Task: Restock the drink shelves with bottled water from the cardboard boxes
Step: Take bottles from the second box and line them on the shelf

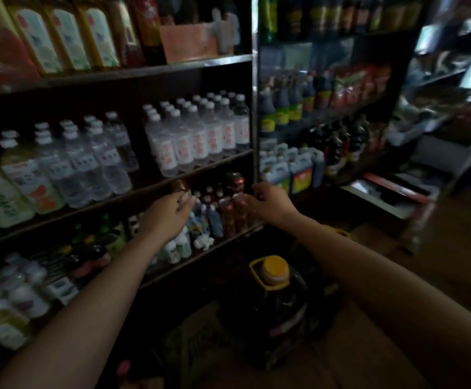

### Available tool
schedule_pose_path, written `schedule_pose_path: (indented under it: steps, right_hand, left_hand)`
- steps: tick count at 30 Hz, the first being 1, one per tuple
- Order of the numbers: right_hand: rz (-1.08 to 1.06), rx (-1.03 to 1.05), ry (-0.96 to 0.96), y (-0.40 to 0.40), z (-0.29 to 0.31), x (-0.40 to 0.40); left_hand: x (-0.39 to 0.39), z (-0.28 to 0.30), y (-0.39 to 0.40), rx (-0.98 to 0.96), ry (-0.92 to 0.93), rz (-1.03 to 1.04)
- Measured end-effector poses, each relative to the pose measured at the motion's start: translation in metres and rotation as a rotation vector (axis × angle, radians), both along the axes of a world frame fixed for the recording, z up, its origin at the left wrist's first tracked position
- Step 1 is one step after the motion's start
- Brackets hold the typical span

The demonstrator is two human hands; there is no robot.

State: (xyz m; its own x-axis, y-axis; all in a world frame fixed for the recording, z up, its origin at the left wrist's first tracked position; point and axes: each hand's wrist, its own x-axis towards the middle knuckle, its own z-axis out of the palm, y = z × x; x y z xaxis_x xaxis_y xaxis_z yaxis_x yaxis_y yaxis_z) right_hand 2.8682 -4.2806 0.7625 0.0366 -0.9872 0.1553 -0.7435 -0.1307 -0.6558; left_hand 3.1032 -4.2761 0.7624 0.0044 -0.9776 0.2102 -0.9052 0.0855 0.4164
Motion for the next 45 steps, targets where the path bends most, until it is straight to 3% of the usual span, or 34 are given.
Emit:
schedule_pose_path:
  steps: [11, 17, 27, 31, 37, 42, 45]
  right_hand:
    - [-0.312, 0.122, -0.019, 0.12, -0.075, -0.171]
    - [-0.43, 0.216, -0.046, 0.185, -0.164, -0.258]
    - [-0.621, 0.479, -0.092, 0.268, -0.472, -0.339]
    - [-0.604, 0.546, -0.123, 0.287, -0.588, -0.342]
    - [-0.617, 0.535, -0.15, 0.318, -0.728, -0.338]
    - [-0.625, 0.555, -0.198, 0.337, -0.791, -0.343]
    - [-0.622, 0.546, -0.197, 0.349, -0.806, -0.342]
  left_hand:
    - [-0.197, -0.07, 0.057, 0.112, 0.056, -0.351]
    - [-0.291, -0.161, 0.097, 0.305, 0.043, -0.475]
    - [-0.383, -0.46, 0.152, 0.572, -0.062, -0.677]
    - [-0.396, -0.582, 0.17, 0.696, -0.221, -0.857]
    - [-0.422, -0.742, 0.213, 0.97, 0.116, -0.917]
    - [-0.444, -0.841, 0.237, 0.974, 0.22, -0.879]
    - [-0.452, -0.86, 0.247, 0.927, 0.308, -0.815]
